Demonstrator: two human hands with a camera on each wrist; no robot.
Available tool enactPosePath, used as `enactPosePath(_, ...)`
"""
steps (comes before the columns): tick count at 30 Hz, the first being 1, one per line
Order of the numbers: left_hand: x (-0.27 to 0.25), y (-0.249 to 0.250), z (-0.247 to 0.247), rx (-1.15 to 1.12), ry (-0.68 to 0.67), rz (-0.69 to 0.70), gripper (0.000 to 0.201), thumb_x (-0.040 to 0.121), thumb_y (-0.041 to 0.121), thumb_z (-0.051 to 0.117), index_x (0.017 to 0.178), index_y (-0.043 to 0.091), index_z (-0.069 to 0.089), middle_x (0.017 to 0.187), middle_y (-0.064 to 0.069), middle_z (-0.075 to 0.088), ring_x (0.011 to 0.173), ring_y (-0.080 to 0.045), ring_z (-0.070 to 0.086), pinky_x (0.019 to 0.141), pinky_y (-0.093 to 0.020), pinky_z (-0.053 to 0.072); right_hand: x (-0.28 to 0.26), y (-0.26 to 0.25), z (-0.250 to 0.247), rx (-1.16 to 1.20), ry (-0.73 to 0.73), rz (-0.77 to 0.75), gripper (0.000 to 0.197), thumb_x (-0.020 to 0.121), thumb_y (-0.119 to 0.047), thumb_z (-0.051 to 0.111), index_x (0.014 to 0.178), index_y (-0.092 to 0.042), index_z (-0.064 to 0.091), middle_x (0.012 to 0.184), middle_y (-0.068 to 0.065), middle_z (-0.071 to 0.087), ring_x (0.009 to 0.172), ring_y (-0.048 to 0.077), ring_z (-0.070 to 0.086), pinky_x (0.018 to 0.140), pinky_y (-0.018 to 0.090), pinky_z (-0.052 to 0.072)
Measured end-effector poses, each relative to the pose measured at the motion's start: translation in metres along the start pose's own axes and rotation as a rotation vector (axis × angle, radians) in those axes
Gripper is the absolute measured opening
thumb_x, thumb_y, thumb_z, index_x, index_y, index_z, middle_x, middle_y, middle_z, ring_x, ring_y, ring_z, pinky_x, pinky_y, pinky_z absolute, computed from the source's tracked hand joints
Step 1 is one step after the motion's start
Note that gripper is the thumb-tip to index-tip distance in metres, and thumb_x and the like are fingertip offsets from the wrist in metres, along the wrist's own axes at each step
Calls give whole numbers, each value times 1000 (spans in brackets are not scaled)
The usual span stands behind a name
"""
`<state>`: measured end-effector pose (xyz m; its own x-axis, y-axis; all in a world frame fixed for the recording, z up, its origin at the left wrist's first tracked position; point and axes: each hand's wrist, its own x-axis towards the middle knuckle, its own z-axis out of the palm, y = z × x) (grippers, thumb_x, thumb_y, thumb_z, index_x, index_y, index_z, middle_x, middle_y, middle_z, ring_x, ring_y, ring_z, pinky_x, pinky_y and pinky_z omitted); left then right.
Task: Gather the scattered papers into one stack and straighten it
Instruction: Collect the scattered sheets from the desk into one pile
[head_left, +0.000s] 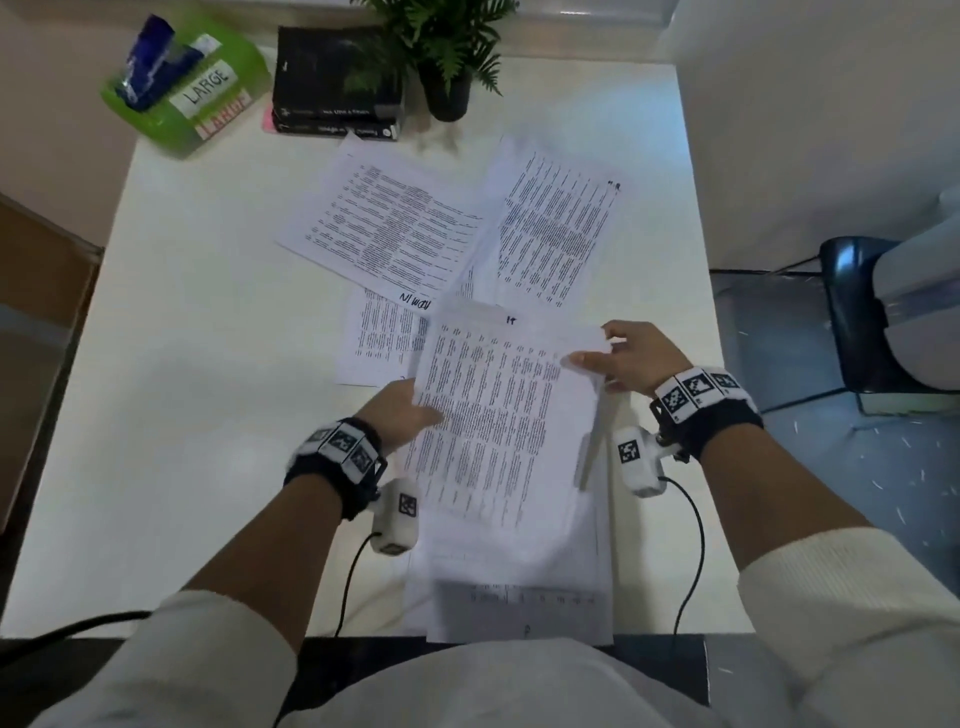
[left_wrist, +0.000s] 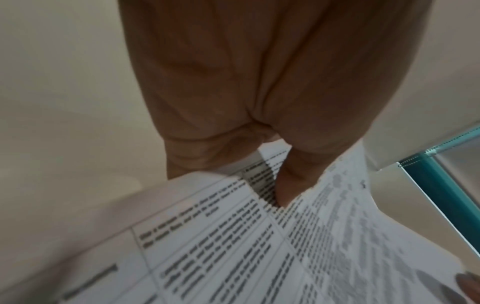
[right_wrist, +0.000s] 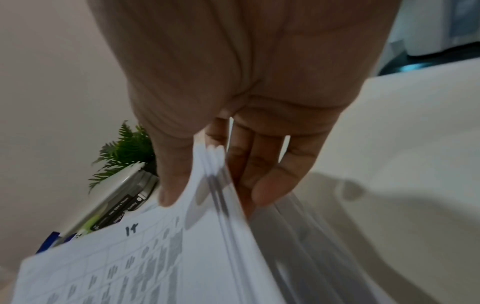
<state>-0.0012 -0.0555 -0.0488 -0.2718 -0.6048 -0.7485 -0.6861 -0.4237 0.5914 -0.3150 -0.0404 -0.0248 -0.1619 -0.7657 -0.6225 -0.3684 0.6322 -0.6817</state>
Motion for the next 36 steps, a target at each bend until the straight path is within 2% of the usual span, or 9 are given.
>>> enactPosePath(4,-5,-4,17,147,-25,-98,72,79,51,66,130,3,51,123,-20,63,107,-35,64,79,-39,57,-3,25,17,-6,41,12,33,83,-11,77,113,-13,63,108,17,72,97,37,70,84,54,58)
enactPosePath(9,-10,7,25,606,152,-135,77,80,80,45,107,9,59,102,-8,64,93,-27,64,77,-33,52,-11,34,28,-265,53,-33,36,84,-17,73,119,-17,67,116,7,71,105,27,66,97,42,51)
enactPosePath(11,-6,10,21,602,249,-146,78,84,79,37,108,9,62,106,-10,66,94,-30,64,76,-34,50,-11,34,28,-361,36,-23,39,86,-20,73,124,-16,64,123,5,68,111,25,63,96,32,47)
enactPosePath(16,9,20,7,416,438,-75,54,93,58,44,120,12,54,112,-12,64,101,-34,61,82,-39,48,-7,31,22,-472,18,-8,50,84,-32,76,129,-19,61,127,2,64,113,24,60,93,28,45)
enactPosePath(22,34,28,-25,233,536,63,41,90,36,59,124,14,55,115,-14,63,101,-33,62,84,-41,52,4,-19,21,-390,380,-147,38,85,-40,72,112,-15,66,108,9,68,91,22,65,83,34,53)
enactPosePath(27,60,34,-49,218,539,112,53,94,28,55,145,20,45,138,-16,52,122,-33,53,98,-36,45,21,-78,55,-339,228,-219,31,88,-42,69,105,-17,67,85,-6,66,82,13,61,83,29,52)
enactPosePath(31,71,34,-54,478,449,116,52,96,25,47,147,26,40,162,-6,18,146,-32,17,113,-50,32,44,-101,102,-218,61,-78,51,87,-48,67,128,-18,59,116,-1,68,104,17,63,93,29,46)
enactPosePath(34,73,29,-57,642,362,132,52,96,22,46,147,26,38,164,-2,13,147,-31,13,113,-54,27,59,-107,128,-154,69,47,65,86,-50,65,139,-13,50,140,6,57,125,24,55,108,41,43)
enactPosePath(36,75,28,-61,675,333,125,52,96,22,45,147,27,37,163,1,14,147,-31,14,112,-54,25,69,-110,137,-109,104,97,67,88,-46,64,142,-10,46,147,7,49,132,26,49,111,39,39)
